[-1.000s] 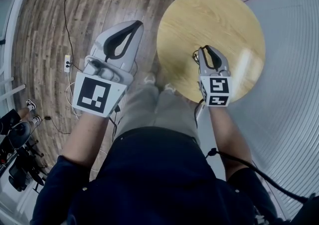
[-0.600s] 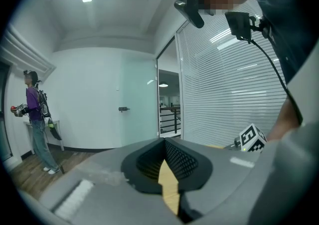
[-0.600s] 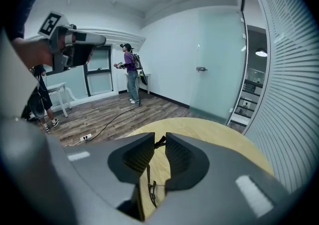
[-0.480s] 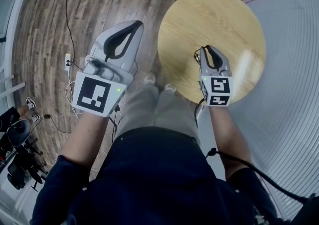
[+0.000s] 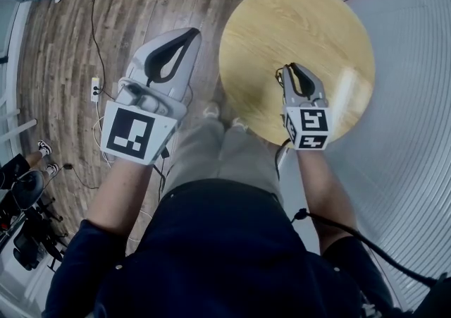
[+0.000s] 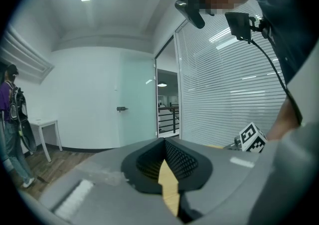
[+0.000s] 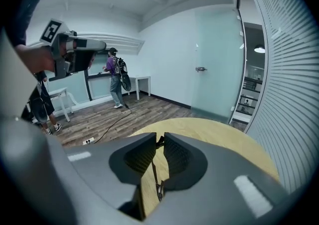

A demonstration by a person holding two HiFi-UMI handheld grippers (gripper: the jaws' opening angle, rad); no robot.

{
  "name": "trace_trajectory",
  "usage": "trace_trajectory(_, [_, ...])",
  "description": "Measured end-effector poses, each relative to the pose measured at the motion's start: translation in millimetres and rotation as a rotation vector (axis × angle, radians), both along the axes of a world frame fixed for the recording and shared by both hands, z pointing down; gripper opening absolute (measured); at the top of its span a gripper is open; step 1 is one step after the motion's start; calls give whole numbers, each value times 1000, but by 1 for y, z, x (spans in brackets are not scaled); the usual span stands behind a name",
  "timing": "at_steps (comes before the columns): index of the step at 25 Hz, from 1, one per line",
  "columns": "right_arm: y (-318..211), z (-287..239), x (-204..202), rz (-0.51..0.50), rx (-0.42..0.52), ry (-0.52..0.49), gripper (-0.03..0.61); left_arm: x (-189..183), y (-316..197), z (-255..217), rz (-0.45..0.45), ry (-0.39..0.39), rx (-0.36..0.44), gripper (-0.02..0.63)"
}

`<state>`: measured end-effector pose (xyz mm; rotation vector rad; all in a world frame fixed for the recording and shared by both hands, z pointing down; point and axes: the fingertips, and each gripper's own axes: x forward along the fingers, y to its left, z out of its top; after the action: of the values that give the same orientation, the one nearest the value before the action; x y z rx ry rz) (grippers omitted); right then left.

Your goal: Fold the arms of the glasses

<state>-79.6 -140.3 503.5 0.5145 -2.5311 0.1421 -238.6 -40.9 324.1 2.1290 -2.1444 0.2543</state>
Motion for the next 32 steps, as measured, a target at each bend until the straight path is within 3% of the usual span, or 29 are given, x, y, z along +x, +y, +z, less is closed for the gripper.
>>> trace_trajectory(14, [-19,-14,23,70,-75,-92,51,13,-22,-6,41,13,-6,3])
trace_trajectory(32, [-29,-4,58,109,-85,-95,52,47,-53,6,107,20,-13,3])
